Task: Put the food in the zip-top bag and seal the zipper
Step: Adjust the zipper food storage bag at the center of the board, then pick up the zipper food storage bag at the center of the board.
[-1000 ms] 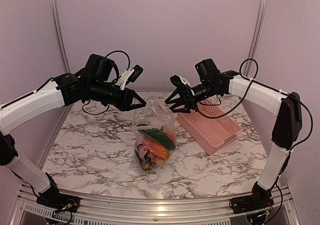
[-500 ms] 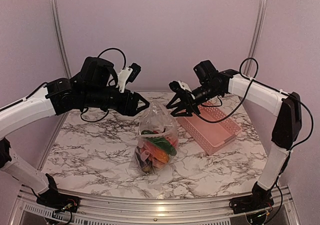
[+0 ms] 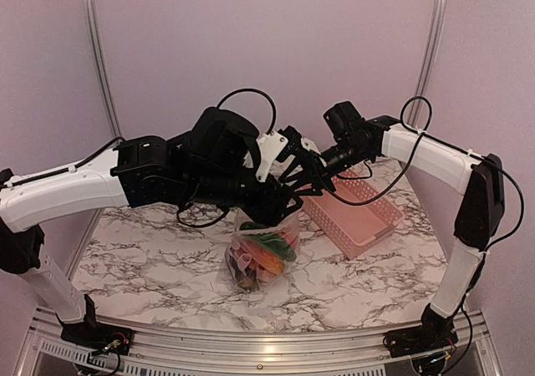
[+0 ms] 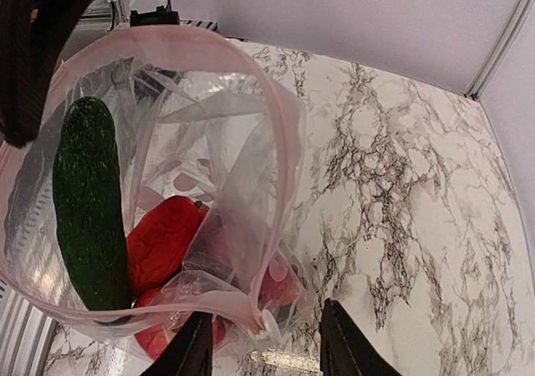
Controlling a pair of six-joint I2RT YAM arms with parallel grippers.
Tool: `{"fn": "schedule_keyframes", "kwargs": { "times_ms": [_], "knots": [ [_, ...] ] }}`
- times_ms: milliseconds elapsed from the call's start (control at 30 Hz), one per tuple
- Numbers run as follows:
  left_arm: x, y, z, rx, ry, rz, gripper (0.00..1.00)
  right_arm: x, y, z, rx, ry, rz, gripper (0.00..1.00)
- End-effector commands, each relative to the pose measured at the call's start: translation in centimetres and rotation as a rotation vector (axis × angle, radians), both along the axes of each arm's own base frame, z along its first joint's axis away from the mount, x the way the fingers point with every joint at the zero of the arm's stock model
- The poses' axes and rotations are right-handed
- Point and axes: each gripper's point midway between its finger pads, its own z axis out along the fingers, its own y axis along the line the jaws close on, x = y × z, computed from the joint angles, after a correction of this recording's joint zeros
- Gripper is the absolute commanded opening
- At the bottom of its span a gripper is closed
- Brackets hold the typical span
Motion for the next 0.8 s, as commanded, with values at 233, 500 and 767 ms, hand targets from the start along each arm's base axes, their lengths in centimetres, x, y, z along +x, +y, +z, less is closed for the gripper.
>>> {"fn": "schedule_keyframes", "kwargs": {
  "times_ms": [233, 500, 767],
  "knots": [
    [-0.1, -0.3, -6.4, 0.314, 0.008, -0.001, 0.63, 0.5, -0.3, 1.8, 0.045, 0.038, 0.0, 0.42],
    [1.1, -0.4, -8.2, 0.447, 0.005, 0.032, 0.44, 0.6, -0.7, 1.4, 0.042, 0.053, -0.005, 0.42],
    [0.9, -1.3, -8.6, 0.442, 0.049, 0.029, 0.45, 0.6, -1.1, 1.4, 0.051, 0.069, -0.011, 0.42]
  ]
}}
